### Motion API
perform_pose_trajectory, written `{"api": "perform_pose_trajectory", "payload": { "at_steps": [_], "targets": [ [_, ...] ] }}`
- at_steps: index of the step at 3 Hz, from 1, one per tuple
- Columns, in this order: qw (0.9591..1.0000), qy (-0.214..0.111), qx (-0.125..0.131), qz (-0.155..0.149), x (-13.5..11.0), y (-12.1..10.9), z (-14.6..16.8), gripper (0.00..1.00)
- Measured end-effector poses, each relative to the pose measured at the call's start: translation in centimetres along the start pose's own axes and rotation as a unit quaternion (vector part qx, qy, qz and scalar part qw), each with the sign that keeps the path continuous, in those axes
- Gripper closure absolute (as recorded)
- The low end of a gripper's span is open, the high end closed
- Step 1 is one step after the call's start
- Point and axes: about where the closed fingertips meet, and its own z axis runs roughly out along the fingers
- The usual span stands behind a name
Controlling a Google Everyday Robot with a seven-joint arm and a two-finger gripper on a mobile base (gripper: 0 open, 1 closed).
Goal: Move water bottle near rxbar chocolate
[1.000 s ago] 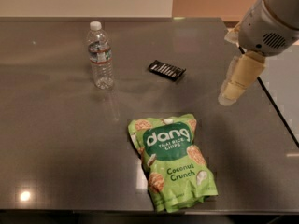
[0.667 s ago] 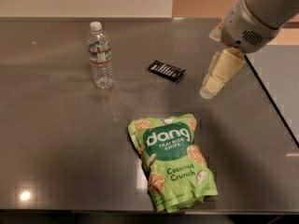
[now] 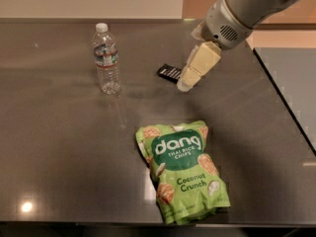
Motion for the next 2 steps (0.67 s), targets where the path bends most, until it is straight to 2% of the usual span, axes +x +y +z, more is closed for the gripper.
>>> {"api": "perform_pose_trajectory", "payload": {
  "at_steps": [2],
  "targets": [
    [0.9974,-0.068,-0.02,-0.011,-4.9,-1.3,4.7,0.0]
  ]
}}
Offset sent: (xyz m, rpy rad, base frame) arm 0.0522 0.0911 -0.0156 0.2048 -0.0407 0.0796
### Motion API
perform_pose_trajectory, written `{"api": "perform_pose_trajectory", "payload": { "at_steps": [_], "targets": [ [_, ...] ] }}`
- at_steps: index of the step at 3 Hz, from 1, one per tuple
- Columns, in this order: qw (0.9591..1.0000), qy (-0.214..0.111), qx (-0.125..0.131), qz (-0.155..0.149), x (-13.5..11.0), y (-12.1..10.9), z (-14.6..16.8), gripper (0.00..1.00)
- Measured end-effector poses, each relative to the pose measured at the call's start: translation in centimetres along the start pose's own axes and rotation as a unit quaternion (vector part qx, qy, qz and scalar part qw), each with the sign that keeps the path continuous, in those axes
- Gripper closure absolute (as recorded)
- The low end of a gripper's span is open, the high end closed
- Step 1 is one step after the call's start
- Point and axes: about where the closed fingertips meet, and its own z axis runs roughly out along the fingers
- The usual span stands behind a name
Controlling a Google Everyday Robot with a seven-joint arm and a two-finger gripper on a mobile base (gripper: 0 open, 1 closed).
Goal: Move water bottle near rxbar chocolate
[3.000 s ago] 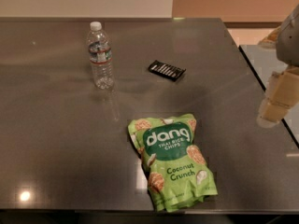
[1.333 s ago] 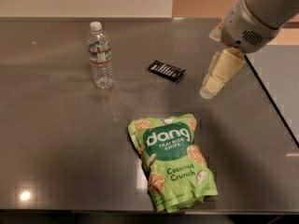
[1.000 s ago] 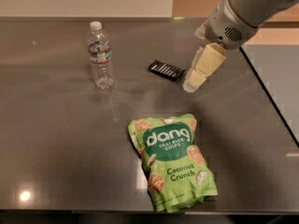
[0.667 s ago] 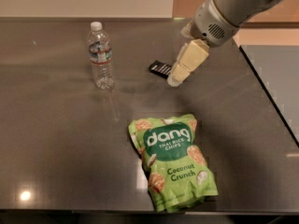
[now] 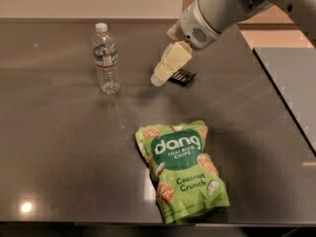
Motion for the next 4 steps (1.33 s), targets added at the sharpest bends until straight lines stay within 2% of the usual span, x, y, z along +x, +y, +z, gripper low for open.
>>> {"api": "perform_pose_trajectory", "payload": {
  "at_steps": [1,2,3,4],
  "targets": [
    [0.9997,-0.026,0.001,-0.003,-1.7,-1.1,2.2,0.0],
    [0.999,-0.04,0.019,-0.009,-3.4,-2.0,4.0,0.0],
    [0.9981,-0.047,0.039,0.003,-5.0,-3.2,5.8,0.0],
    [0.9977,-0.052,0.037,0.024,-6.5,-3.6,7.5,0.0]
  ]
}}
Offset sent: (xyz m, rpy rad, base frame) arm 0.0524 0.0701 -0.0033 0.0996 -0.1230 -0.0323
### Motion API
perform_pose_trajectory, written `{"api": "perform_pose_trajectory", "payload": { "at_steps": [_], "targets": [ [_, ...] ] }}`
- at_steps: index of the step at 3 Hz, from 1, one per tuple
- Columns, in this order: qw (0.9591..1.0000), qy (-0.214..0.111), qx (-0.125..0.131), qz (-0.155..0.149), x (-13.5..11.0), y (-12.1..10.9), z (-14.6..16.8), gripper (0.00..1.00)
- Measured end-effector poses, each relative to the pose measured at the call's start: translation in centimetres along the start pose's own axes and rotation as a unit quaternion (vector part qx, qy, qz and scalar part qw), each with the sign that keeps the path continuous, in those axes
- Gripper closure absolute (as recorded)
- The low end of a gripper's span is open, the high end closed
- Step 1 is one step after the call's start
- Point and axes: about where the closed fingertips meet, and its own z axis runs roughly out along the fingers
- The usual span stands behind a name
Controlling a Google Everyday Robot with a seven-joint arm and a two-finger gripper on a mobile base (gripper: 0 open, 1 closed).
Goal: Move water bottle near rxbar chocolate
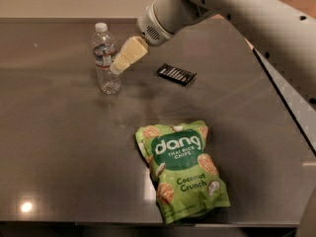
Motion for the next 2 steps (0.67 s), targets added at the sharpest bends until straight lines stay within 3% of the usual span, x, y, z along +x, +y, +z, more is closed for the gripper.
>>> {"api": "perform_pose_trajectory", "payload": {
  "at_steps": [2],
  "targets": [
    [0.9992,-0.023,-0.023,0.025,-2.5,1.8,2.5,0.0]
  ]
}}
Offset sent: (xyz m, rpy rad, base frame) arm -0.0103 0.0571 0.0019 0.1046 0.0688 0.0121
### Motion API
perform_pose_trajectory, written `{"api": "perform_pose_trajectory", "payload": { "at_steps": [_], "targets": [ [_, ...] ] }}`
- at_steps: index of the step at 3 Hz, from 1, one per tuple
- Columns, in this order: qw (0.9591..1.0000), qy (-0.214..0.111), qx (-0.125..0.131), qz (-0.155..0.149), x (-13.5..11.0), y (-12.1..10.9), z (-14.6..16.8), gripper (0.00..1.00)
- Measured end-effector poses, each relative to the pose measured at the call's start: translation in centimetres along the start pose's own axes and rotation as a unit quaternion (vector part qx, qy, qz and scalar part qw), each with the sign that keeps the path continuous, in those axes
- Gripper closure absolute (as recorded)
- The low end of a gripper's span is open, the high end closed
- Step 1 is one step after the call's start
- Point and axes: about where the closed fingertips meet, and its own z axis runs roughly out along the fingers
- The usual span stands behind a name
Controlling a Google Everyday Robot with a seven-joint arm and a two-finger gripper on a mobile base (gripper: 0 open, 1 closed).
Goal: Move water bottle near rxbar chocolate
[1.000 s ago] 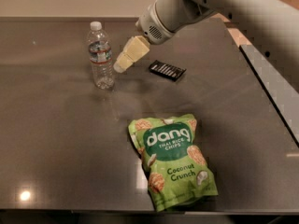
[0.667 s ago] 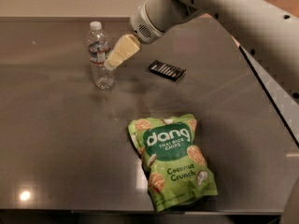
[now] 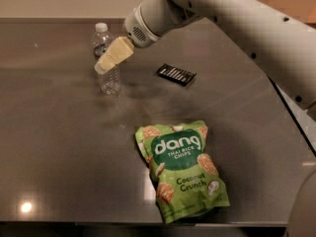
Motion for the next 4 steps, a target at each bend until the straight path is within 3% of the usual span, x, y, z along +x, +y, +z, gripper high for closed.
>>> {"api": "perform_pose_trajectory", "payload": {
  "at_steps": [1,2,4],
  "targets": [
    [0.9999,-0.01,-0.003,0.004,-0.7,0.3,0.7,0.0],
    [0.9998,-0.017,-0.007,0.009,-1.2,0.5,1.1,0.18],
    [0.9994,-0.026,-0.019,0.014,-2.2,0.5,0.7,0.65]
  ]
}}
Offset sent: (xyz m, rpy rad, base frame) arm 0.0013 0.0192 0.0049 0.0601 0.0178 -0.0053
